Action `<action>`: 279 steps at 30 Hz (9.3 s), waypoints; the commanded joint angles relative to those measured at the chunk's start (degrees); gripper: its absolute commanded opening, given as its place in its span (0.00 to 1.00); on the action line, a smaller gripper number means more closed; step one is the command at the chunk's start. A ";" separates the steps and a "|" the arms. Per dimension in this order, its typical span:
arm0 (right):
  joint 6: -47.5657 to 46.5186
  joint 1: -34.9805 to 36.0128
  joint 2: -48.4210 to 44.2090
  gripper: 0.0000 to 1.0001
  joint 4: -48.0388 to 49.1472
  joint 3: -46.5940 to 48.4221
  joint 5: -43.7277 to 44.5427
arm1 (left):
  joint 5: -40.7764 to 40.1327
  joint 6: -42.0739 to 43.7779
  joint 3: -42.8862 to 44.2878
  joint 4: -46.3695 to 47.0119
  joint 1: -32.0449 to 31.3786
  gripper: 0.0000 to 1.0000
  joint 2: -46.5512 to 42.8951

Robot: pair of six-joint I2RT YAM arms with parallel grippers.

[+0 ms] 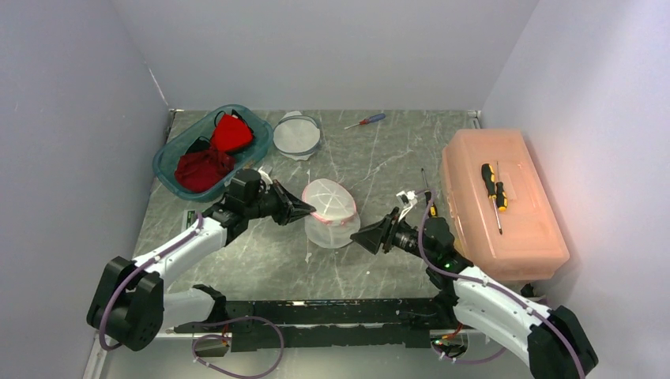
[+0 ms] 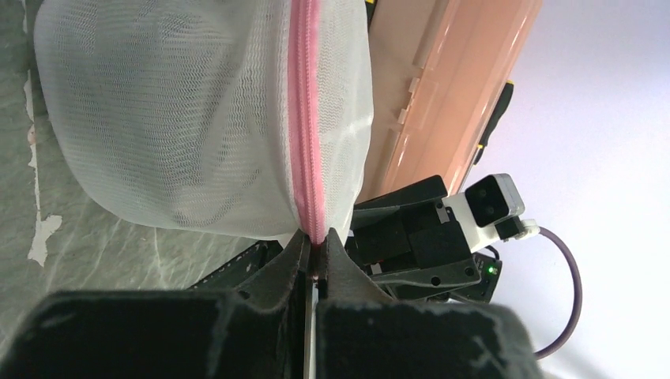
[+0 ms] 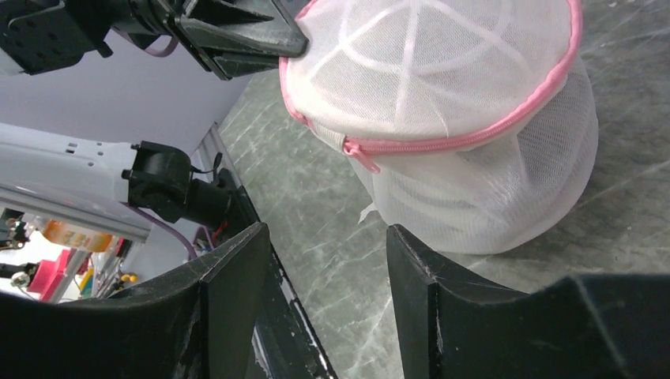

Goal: Unzip the laundry bag and remove the bra
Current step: Adjust the laundry bag at the center of the board, then unzip the laundry bag at the center of the board.

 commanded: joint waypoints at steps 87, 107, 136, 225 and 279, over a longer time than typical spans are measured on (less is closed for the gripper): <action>-5.81 0.74 15.39 0.00 -7.62 9.14 15.05 | 0.51 5.38 1.23 -4.64 0.36 0.03 -3.69; -7.21 26.79 8.83 0.00 -20.32 14.04 47.53 | 1.76 34.69 28.17 -12.31 0.36 0.23 22.35; -8.81 28.35 21.06 0.00 -13.36 19.66 41.01 | -23.89 7.83 4.51 -8.31 -15.68 0.84 -4.93; -13.88 36.97 22.92 0.00 -15.83 22.59 51.59 | -18.63 7.07 -6.63 0.18 -16.46 0.94 -11.47; -20.84 35.14 -1.32 0.00 -29.79 15.66 52.62 | 0.22 39.09 20.89 -9.47 -11.12 0.03 8.93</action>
